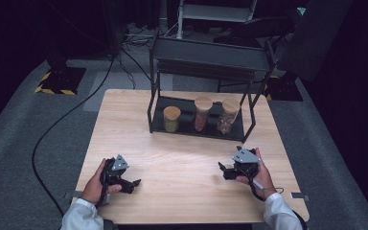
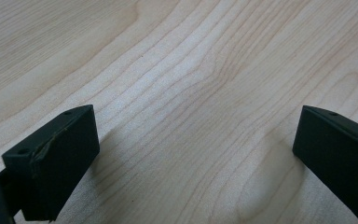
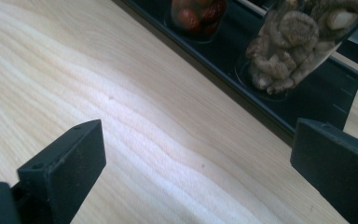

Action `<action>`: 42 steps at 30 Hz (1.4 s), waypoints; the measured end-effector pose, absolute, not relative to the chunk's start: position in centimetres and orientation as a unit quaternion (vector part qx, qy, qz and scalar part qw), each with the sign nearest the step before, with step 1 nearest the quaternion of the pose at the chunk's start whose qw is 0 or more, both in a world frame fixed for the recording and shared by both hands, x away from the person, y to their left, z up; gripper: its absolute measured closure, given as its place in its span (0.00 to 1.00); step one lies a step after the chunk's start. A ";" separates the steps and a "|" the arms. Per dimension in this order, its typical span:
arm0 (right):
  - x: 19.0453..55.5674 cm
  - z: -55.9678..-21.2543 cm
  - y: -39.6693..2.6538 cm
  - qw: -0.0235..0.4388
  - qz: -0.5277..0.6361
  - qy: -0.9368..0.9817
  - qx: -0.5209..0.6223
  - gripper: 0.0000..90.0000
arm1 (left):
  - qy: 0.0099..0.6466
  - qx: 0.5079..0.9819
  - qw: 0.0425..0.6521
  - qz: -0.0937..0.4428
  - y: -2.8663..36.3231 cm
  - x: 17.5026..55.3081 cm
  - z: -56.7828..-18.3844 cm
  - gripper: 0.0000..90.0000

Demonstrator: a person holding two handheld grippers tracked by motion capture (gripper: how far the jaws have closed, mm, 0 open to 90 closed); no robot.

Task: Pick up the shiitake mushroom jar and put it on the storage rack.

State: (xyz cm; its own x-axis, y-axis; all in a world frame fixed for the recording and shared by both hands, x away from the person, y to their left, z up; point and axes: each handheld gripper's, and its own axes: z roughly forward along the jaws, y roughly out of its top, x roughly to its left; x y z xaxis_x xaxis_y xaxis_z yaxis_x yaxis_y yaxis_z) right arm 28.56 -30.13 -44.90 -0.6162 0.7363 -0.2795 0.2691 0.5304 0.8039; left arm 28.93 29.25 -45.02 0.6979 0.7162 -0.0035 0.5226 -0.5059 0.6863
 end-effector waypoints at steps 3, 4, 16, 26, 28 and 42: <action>28.4 -44.9 -30.7 0.307 0.374 0.820 0.306 0.03 | 0.362 0.856 0.341 0.142 29.2 28.9 -45.0 0.00; 28.3 -45.0 -30.9 0.306 0.372 0.821 0.306 0.03 | 0.362 0.856 0.341 0.142 29.2 28.9 -45.0 0.00; 27.2 -45.2 -32.9 0.290 0.353 0.834 0.311 0.03 | 0.362 0.856 0.341 0.142 29.2 28.9 -45.0 0.00; 26.7 -45.5 -34.5 0.277 0.344 0.836 0.327 0.03 | 0.362 0.856 0.341 0.142 29.2 28.9 -45.0 0.00; 26.6 -45.6 -34.7 0.275 0.342 0.836 0.330 0.03 | 0.362 0.856 0.341 0.141 29.3 29.0 -45.0 0.00; 26.1 -45.9 -36.3 0.252 0.340 0.833 0.357 0.03 | 0.362 0.856 0.341 0.141 29.3 29.0 -45.0 0.00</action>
